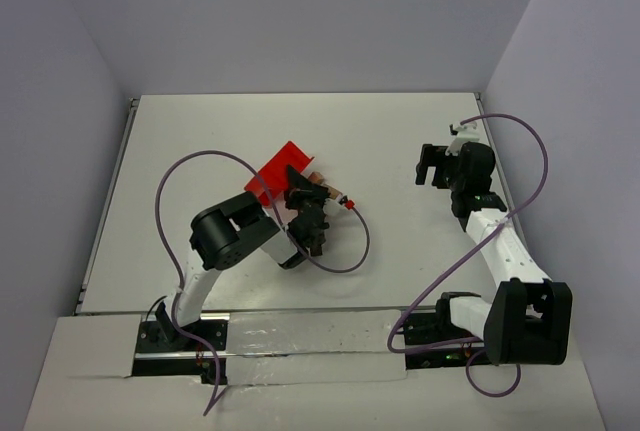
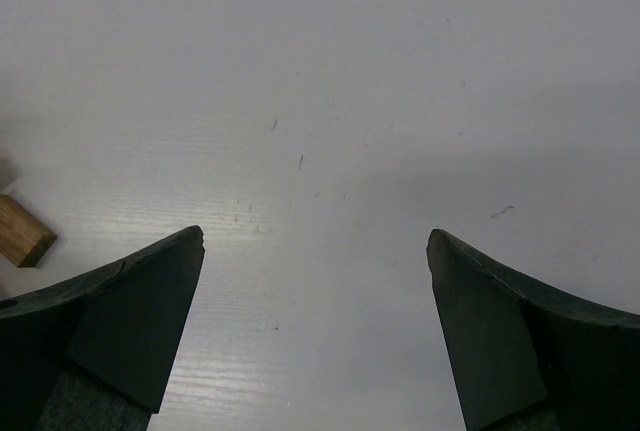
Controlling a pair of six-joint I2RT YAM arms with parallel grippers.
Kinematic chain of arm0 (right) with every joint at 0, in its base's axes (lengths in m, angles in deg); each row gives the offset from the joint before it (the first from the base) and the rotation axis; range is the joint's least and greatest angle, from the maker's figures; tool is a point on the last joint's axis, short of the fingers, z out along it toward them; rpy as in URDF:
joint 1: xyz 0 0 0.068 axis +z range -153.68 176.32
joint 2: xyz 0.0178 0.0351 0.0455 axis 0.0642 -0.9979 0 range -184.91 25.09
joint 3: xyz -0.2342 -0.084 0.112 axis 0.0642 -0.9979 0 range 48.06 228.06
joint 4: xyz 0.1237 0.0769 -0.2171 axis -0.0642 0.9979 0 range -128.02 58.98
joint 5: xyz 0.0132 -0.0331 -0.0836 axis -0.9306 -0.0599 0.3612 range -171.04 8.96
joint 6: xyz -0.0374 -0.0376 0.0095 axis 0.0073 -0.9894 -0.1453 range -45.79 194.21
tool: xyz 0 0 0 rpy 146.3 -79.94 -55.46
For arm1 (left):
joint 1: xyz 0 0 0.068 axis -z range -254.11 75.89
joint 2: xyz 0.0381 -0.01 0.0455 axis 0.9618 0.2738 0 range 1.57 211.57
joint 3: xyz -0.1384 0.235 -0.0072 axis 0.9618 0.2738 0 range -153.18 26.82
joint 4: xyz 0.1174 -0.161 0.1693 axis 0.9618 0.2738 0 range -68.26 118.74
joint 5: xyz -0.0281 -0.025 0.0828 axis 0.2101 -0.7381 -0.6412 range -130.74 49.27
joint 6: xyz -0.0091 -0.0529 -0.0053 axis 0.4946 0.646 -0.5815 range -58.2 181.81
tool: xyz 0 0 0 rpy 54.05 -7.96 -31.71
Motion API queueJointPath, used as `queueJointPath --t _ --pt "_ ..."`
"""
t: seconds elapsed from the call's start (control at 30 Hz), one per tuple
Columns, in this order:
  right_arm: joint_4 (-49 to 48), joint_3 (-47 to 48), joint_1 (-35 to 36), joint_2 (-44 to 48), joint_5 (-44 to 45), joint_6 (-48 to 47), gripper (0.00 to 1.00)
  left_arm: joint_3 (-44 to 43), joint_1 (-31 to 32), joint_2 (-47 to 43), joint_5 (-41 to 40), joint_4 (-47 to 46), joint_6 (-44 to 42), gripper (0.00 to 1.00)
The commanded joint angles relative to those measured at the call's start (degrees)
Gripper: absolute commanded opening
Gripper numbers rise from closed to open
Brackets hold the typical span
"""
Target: Build the wood block tower
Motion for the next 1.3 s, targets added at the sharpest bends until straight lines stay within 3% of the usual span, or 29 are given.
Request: queueJointPath --t 0.0,0.27,0.4,0.6,0.67,0.77,0.83,0.87,1.0,1.27 --pt "-0.93 1.96 -0.69 1.54 -0.85 0.06 1.0 -1.36 0.34 1.41 0.07 -29.37 -3.77 0.0" --pt "-0.93 1.78 -1.04 1.89 -1.34 0.14 1.0 -7.12 -4.04 -2.72 -0.37 -29.19 -5.46 0.0" --pt "-0.93 1.92 -1.04 1.61 -1.83 0.29 1.0 -10.25 -6.32 -9.45 -2.41 -16.84 4.81 0.0" --pt "-0.86 2.04 -1.13 1.45 -2.03 0.59 1.0 -16.31 -9.61 -19.01 -5.29 19.05 31.94 0.0" --pt "-0.9 2.1 -1.13 1.39 -2.05 0.69 1.0 -20.88 -10.95 -21.71 -4.77 41.14 48.06 0.0" --pt "-0.93 2.14 -1.13 1.09 -2.14 0.85 1.0 -36.9 -14.51 -21.32 0.76 87.88 82.72 0.0" --pt "-0.93 2.35 -1.13 0.87 -2.4 0.98 1.0 -46.75 -17.16 -18.94 10.0 105.45 97.38 0.0" --pt "-0.93 2.39 -1.13 0.7 -2.49 1.07 1.0 -50.71 -18.24 -18.17 15.12 109.98 103.61 0.0" --pt "-0.93 2.57 -1.21 0.22 -2.66 1.37 1.0 -53.93 -22.48 -18.28 27.82 115.75 119.81 0.0" --pt "0.39 2.69 -1.13 -1.13 -2.57 1.73 1.0 -55.96 -29.86 -16.3 43.27 110.5 132.11 0.0"
